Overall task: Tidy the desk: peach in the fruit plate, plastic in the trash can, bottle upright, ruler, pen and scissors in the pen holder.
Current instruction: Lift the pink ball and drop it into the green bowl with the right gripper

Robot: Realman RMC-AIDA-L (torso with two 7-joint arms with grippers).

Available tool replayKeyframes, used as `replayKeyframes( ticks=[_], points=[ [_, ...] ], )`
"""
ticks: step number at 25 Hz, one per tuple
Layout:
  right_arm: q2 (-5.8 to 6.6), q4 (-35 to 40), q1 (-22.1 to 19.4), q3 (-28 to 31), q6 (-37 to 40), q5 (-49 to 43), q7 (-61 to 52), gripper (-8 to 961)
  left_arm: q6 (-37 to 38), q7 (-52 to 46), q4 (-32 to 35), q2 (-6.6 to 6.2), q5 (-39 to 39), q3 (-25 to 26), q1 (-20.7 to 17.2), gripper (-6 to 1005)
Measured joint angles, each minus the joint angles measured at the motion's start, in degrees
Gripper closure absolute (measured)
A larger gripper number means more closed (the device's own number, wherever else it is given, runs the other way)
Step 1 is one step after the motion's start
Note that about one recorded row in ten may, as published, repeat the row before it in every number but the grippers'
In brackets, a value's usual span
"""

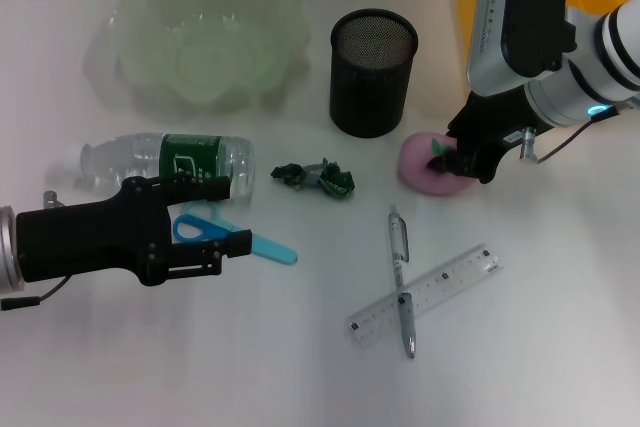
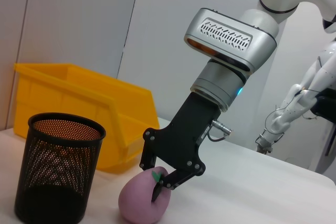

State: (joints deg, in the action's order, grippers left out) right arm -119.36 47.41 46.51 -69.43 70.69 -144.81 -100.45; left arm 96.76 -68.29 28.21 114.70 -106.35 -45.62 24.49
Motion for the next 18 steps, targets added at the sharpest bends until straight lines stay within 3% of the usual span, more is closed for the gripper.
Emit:
replayKeyframes(
  ticks=[8, 18],
  points=[
    [0.0, 1.4, -0.1, 0.0, 1.9, 0.1, -0.2, 864, 0.0, 0.0, 0.0, 0.0, 0.0, 0.0, 0.0, 228],
    [-0.1, 10.8, -2.7, 0.8, 8.6, 2.8, -1.5, 917, 0.0, 0.0, 0.0, -0.09, 0.0, 0.0, 0.0, 228]
  ],
)
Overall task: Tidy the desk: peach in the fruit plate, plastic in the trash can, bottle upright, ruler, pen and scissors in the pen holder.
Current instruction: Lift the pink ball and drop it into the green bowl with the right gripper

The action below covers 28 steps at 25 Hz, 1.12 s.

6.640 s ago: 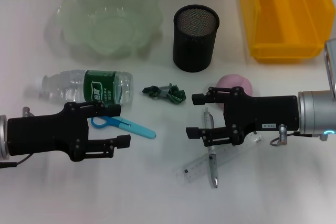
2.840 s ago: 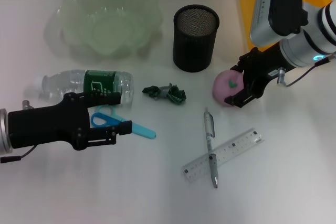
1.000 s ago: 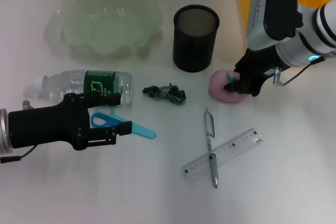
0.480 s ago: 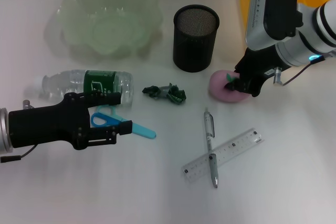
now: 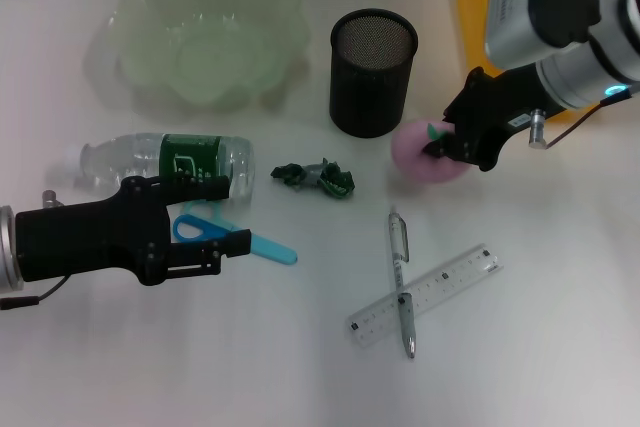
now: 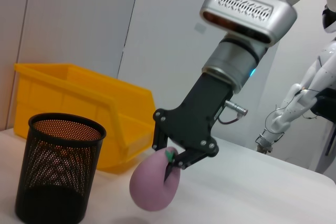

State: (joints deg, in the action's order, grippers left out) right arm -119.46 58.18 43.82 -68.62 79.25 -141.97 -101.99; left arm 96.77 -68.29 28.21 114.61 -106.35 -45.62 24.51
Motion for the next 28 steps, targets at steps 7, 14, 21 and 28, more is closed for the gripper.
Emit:
replayKeyframes(
  ticks=[7, 14, 21, 28],
  points=[
    [0.2, 5.9, -2.4, 2.1, 4.0, 5.2, 0.4, 921, 0.0, 0.0, 0.0, -0.08, 0.0, 0.0, 0.1, 229],
    [0.32, 7.0, -4.3, 7.8, 5.4, 12.5, 3.2, 921, 0.0, 0.0, 0.0, -0.09, 0.1, 0.0, 0.3, 229],
    [0.49, 2.7, -8.3, 13.9, 5.6, 27.8, 11.8, 921, 0.0, 0.0, 0.0, 0.03, 0.3, 0.0, 0.5, 230],
    [0.77, -11.2, -9.3, 18.3, 5.2, 41.5, 25.4, 920, 0.0, 0.0, 0.0, 0.09, 0.1, 0.0, 0.6, 230]
  ],
)
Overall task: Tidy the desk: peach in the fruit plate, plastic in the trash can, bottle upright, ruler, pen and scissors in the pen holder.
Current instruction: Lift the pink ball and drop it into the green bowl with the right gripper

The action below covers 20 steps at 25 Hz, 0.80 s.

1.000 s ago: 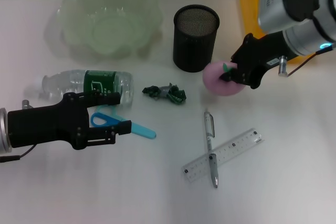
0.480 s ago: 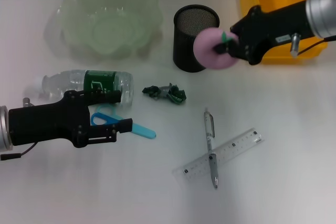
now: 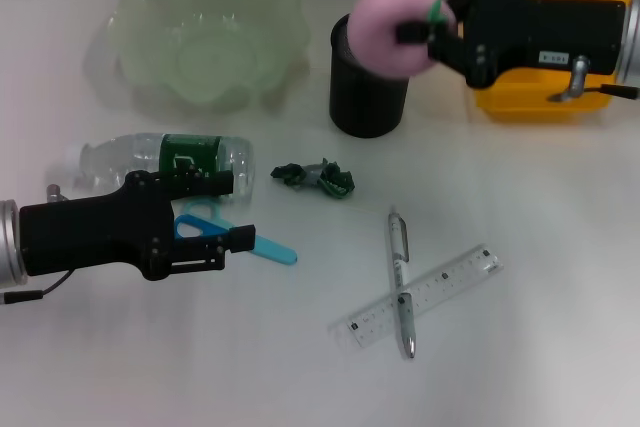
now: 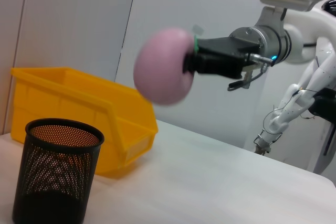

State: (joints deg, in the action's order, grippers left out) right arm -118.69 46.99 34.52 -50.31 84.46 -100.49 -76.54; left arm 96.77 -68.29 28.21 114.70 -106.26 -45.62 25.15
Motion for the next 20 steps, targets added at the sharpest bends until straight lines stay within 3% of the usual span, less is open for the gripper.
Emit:
replayKeyframes(
  ticks=[1, 6, 20],
  points=[
    [-0.12, -4.8, 0.2, 2.0, -0.3, 4.5, 5.2, 920, 0.0, 0.1, 0.0, 0.0, 0.0, 0.0, 0.0, 231],
    [-0.23, -12.7, 1.4, 3.8, -1.3, 9.6, 12.1, 920, 0.0, 0.5, 0.0, 0.1, 0.0, 0.0, 0.0, 231],
    [-0.18, -14.2, 1.8, 3.5, -2.8, 9.6, 12.2, 920, -0.1, 0.5, 0.0, 0.22, 0.1, 0.0, 0.0, 232]
  ],
)
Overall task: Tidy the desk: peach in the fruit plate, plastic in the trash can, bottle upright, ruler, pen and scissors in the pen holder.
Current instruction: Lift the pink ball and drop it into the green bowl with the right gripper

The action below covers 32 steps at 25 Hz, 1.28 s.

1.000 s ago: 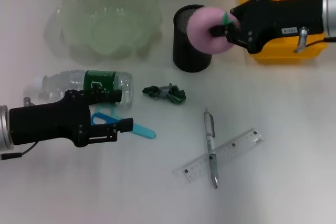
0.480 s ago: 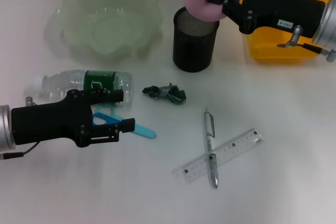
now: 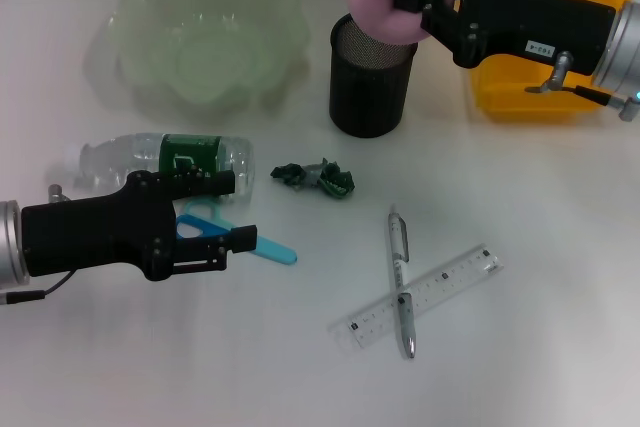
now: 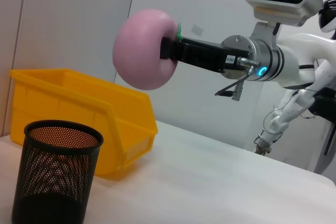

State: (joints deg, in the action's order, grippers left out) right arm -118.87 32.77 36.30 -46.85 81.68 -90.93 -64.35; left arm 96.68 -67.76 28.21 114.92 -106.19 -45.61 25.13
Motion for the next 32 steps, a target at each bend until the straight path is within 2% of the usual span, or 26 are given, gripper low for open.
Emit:
replayKeyframes(
  ticks=[19, 25, 29, 32],
  points=[
    [0.13, -0.6, 0.7, -0.2, -0.9, -0.8, -0.1, 920, 0.0, 0.0, 0.0, 0.05, 0.1, 0.0, 0.0, 233],
    [0.0, -3.8, 5.1, -0.7, -4.2, -1.8, 0.1, 919, 0.0, 0.1, 0.0, 0.1, 0.1, 0.0, 0.0, 234],
    [-0.23, -6.4, 9.8, -5.2, -11.9, -1.7, 0.2, 915, -0.1, 0.4, 0.0, 0.28, 0.1, 0.0, 0.1, 234],
    [-0.41, -7.4, 11.4, -6.3, -14.5, -1.4, 0.2, 912, -0.1, 0.7, 0.0, 0.41, 0.1, 0.1, 0.1, 234]
  ],
)
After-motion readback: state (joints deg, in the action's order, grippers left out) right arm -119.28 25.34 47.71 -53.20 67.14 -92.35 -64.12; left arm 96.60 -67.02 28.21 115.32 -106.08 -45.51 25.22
